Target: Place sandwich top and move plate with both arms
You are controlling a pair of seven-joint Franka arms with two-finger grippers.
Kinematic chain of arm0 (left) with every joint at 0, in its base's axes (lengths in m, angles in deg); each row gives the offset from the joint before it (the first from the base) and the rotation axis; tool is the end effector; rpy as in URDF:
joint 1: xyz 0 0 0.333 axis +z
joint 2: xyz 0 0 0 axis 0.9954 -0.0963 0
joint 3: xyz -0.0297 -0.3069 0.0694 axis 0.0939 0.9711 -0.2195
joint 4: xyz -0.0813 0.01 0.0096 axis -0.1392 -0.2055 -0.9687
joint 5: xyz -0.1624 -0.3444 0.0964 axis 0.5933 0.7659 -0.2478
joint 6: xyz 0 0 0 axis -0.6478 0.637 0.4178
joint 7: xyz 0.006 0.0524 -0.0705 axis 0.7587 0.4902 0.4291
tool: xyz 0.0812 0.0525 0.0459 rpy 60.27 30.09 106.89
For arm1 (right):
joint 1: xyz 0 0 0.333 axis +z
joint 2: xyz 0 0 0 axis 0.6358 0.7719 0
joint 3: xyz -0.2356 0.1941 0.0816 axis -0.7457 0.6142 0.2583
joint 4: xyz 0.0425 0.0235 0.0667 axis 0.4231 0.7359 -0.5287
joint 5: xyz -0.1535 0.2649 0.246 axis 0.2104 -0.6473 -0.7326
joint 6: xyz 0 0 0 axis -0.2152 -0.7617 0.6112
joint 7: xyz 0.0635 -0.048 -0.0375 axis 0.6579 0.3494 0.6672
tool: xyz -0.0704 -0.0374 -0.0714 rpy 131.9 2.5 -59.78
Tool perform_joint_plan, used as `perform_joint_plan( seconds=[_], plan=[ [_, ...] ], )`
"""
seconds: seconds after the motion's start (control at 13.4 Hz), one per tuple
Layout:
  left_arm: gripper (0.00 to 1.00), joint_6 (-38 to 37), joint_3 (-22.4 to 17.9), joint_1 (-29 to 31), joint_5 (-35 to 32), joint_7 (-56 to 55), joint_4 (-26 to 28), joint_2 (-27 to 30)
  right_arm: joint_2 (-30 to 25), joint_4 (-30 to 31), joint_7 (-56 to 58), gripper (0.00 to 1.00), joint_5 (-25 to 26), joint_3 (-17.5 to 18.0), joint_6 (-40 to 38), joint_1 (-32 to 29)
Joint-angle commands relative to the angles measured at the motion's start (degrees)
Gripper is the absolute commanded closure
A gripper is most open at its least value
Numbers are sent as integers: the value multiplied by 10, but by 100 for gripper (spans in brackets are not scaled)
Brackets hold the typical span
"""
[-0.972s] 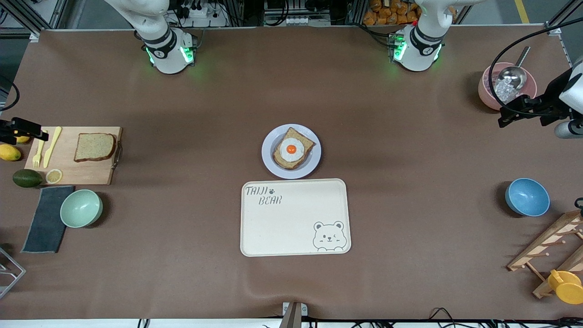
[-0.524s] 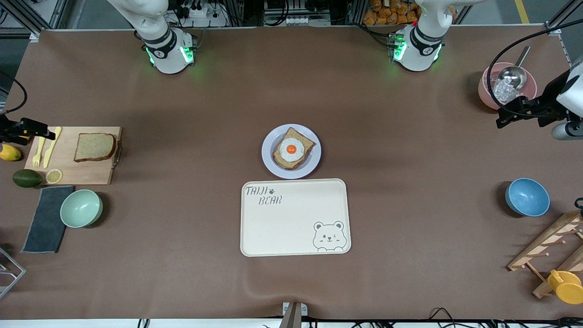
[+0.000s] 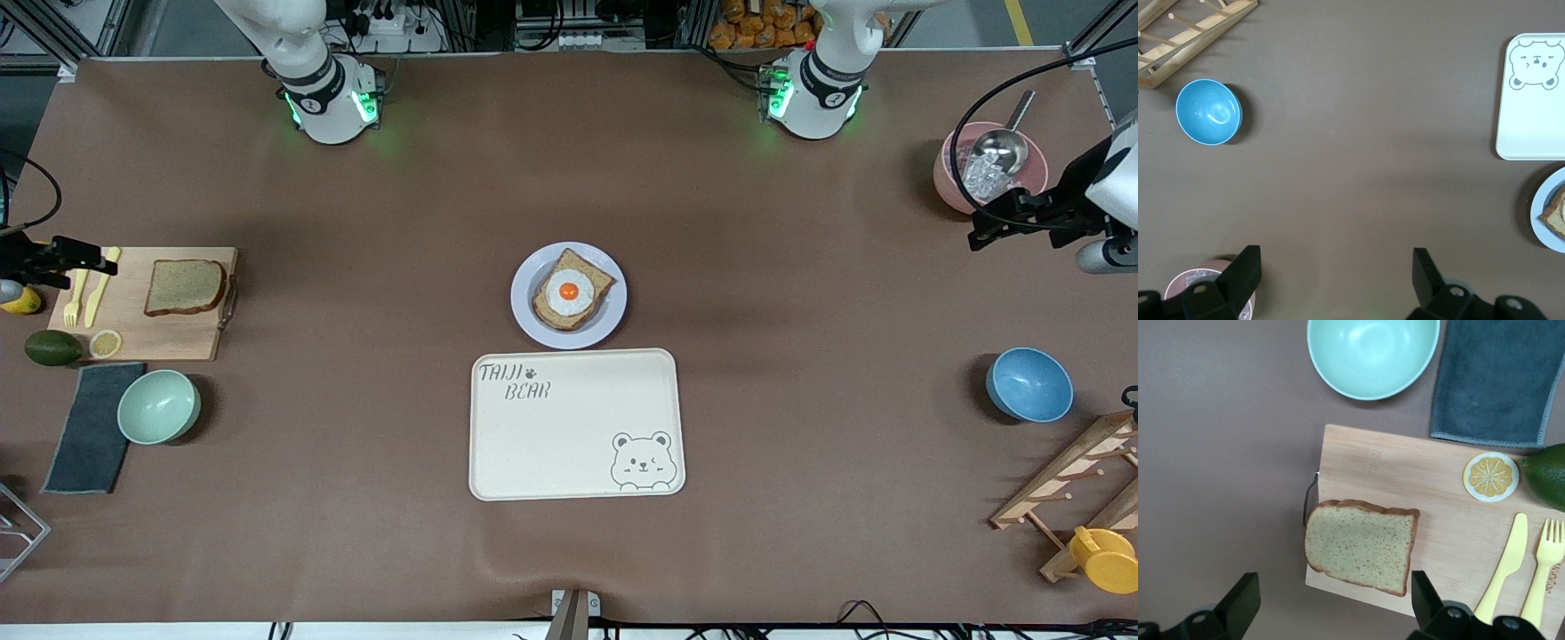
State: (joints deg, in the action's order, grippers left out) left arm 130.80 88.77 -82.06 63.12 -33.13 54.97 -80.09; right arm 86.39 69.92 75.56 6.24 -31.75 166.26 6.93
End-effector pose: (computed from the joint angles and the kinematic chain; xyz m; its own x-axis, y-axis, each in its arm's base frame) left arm 0.5632 -0.0291 0.6229 0.9990 0.0216 -0.0398 0.0214 -0.9998 -0.0058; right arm 0.4953 -0.2903 0.3628 0.9809 0.1787 -0.0769 0.1584 -0.9633 -0.2169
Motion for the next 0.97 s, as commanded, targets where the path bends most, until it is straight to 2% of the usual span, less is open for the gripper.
perform_joint_plan(
  seconds=[0.0,0.15,0.22,0.3,0.37,0.9],
  plan=[
    [0,-2,1,0,7,-11,0,0,14,17,29,0,-10,9,40,-23],
    [0,-2,1,0,7,-11,0,0,34,22,46,0,-10,9,59,-39],
    [0,-2,1,0,7,-11,0,1,38,22,46,6,-16,9,63,-42],
    [0,-2,1,0,7,-11,0,1,43,23,46,6,-21,8,69,-44],
    [0,-2,1,0,7,-11,0,0,51,23,46,12,-22,8,73,-51],
    [0,-2,1,0,7,-11,2,1,84,33,25,14,-37,8,97,-68]
  ],
)
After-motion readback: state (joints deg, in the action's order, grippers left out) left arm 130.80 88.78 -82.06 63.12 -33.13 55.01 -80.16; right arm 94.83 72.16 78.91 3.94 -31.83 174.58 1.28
